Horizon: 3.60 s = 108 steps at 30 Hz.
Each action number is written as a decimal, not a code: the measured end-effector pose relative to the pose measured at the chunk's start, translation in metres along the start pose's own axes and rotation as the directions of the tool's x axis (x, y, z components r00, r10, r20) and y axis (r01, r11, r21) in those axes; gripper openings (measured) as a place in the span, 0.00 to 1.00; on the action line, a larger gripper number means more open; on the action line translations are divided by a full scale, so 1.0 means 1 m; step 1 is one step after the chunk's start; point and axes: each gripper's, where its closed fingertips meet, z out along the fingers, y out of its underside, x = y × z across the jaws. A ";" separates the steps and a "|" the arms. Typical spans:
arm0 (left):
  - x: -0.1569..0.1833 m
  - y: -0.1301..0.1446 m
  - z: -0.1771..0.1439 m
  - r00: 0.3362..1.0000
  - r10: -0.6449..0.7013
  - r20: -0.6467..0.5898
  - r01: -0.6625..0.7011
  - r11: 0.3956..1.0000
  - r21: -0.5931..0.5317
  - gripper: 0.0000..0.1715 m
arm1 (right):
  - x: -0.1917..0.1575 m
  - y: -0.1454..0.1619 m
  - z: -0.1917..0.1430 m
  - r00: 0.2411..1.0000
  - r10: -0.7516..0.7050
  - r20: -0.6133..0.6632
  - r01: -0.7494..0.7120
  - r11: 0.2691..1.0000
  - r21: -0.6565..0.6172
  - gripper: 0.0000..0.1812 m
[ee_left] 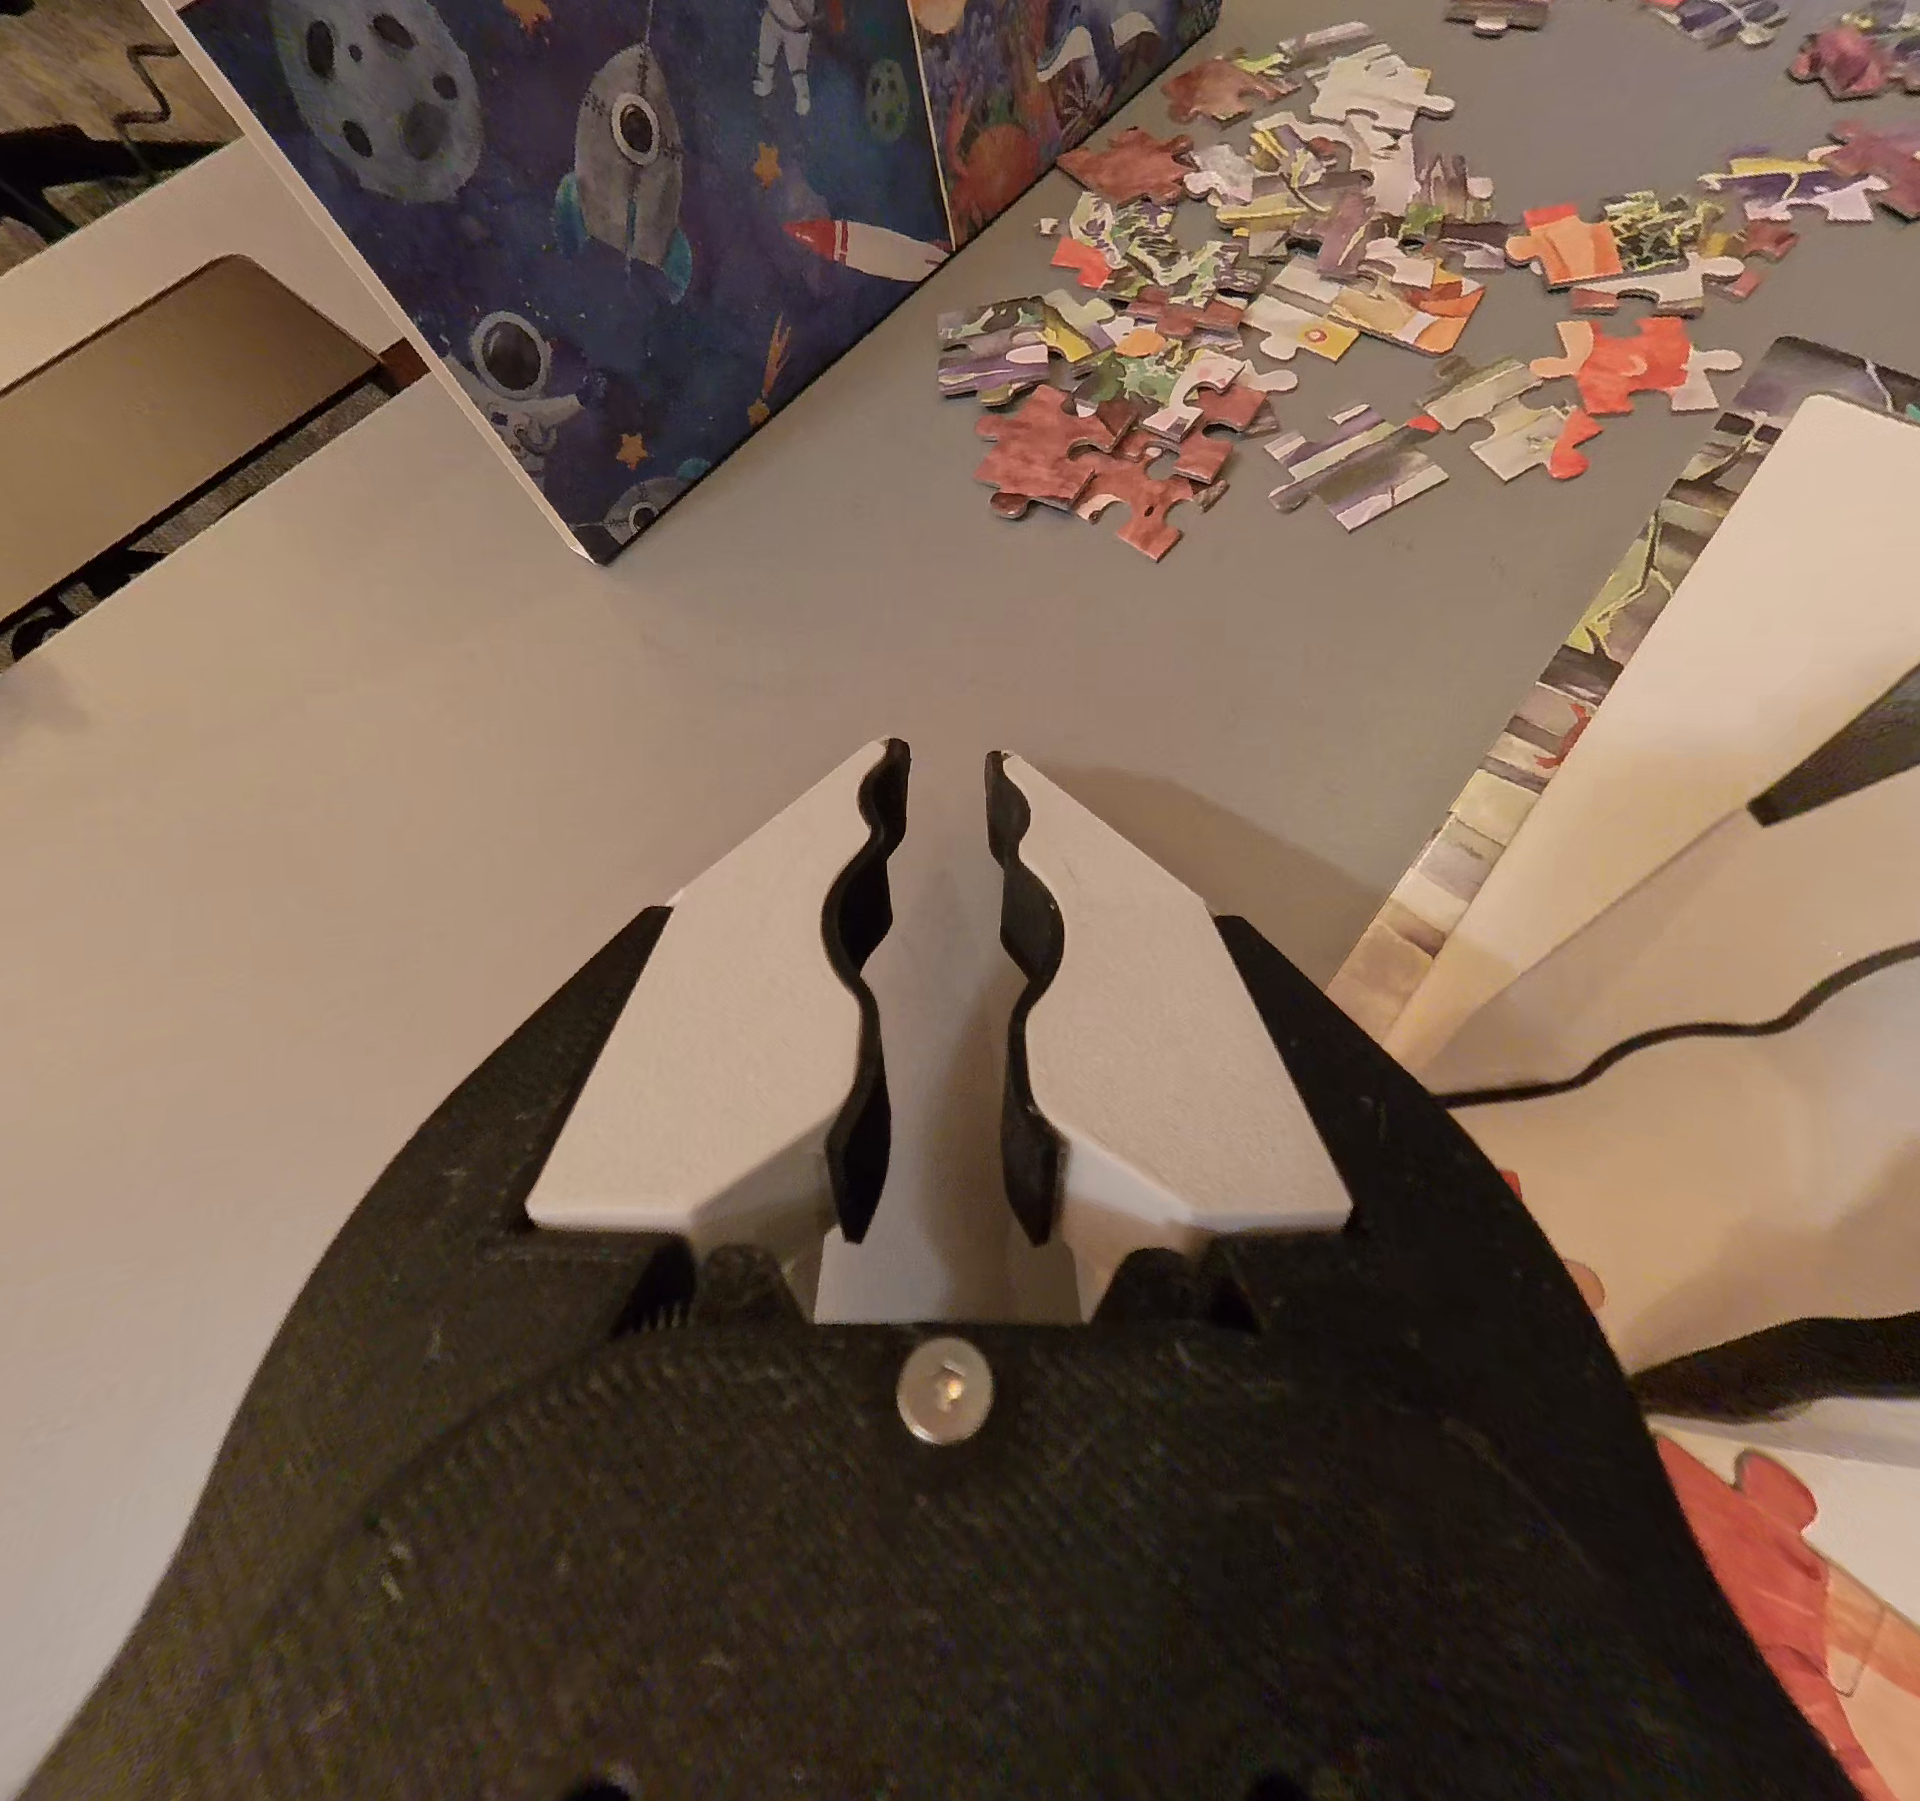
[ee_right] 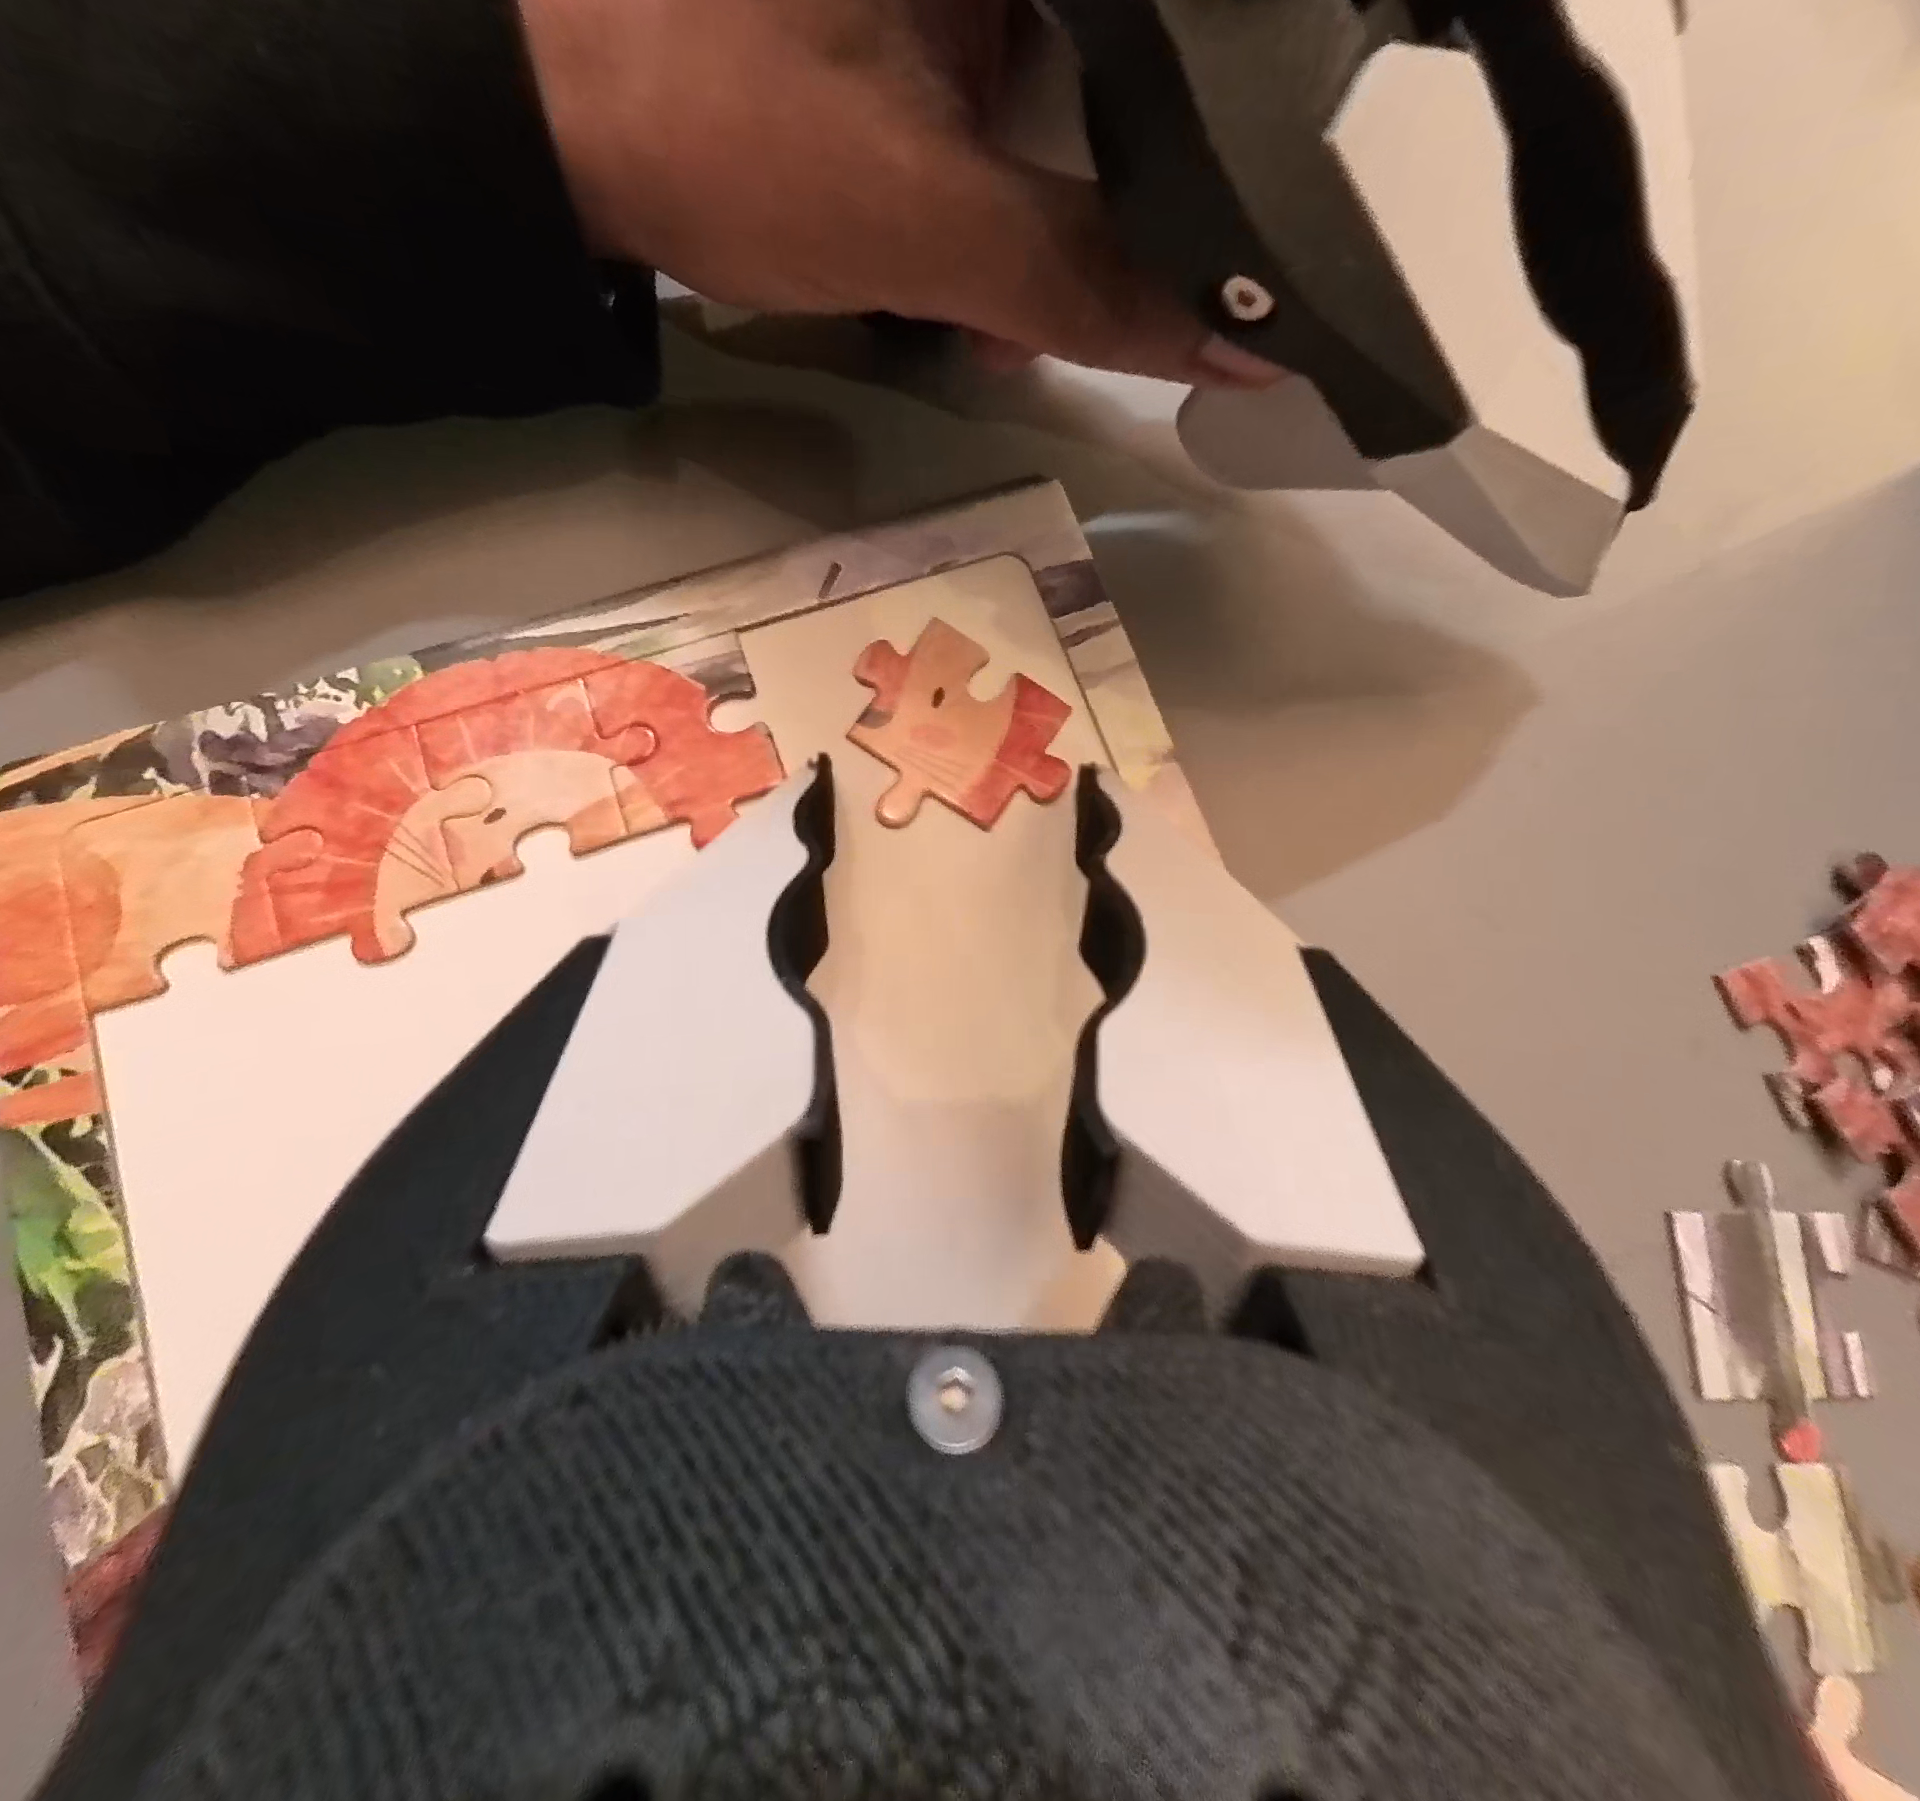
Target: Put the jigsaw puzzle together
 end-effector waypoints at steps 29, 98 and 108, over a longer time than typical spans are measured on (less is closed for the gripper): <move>0.001 0.001 0.000 1.000 0.009 0.003 -0.009 1.000 -0.004 0.08 | 0.001 0.012 -0.007 0.994 0.037 0.099 -0.035 0.999 -0.025 0.02; 0.001 0.002 0.002 1.000 0.020 0.007 -0.020 1.000 -0.014 0.08 | -0.024 0.014 -0.010 0.991 -0.055 0.118 0.055 0.998 -0.002 0.31; 0.001 0.002 0.002 1.000 0.024 0.008 -0.024 1.000 -0.015 0.08 | -0.023 0.013 -0.011 0.993 -0.035 0.112 0.035 0.999 0.005 0.25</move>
